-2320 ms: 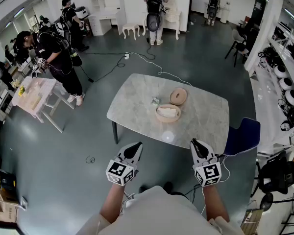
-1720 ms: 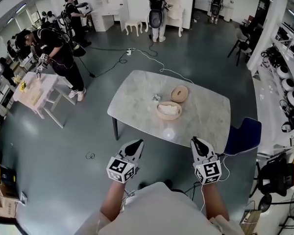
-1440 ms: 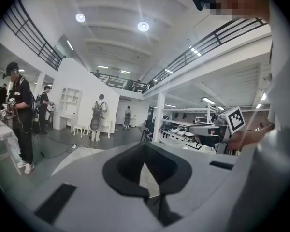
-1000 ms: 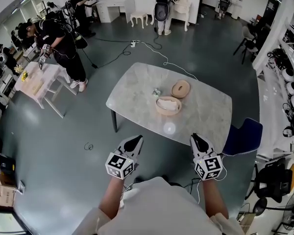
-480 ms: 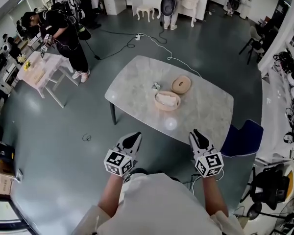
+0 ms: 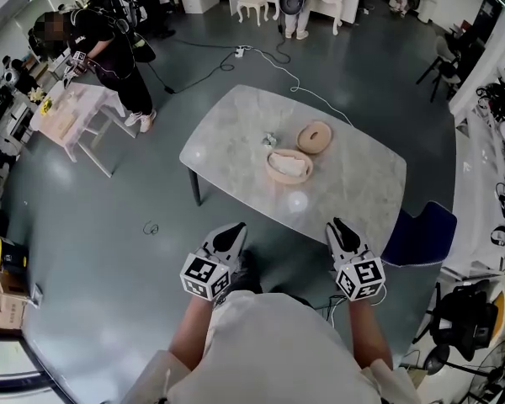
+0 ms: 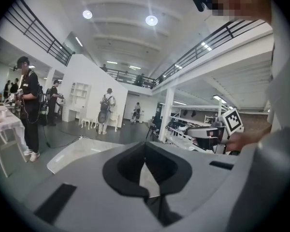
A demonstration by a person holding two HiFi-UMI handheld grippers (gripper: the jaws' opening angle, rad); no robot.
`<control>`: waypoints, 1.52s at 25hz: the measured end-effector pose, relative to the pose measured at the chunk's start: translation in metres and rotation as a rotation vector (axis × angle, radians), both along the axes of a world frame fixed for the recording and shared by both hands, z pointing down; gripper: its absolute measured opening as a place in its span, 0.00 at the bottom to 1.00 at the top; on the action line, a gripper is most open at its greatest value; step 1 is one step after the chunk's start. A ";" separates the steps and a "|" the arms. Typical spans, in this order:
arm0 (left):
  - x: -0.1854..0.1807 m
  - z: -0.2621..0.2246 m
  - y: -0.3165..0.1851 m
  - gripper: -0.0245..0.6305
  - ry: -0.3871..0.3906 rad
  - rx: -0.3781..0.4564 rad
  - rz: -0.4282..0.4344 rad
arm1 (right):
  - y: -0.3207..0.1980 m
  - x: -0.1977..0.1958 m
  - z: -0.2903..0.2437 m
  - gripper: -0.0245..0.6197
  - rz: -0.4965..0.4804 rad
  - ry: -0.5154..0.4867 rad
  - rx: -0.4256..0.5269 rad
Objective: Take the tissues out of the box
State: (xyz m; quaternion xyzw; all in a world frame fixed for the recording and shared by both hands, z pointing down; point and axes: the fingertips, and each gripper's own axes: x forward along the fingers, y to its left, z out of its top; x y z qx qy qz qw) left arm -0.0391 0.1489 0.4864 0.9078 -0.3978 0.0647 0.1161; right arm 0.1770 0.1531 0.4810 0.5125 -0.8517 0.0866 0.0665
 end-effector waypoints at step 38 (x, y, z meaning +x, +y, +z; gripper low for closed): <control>-0.012 0.057 -0.294 0.05 -0.028 -0.153 0.377 | -0.234 -0.056 0.059 0.19 0.224 0.027 -0.188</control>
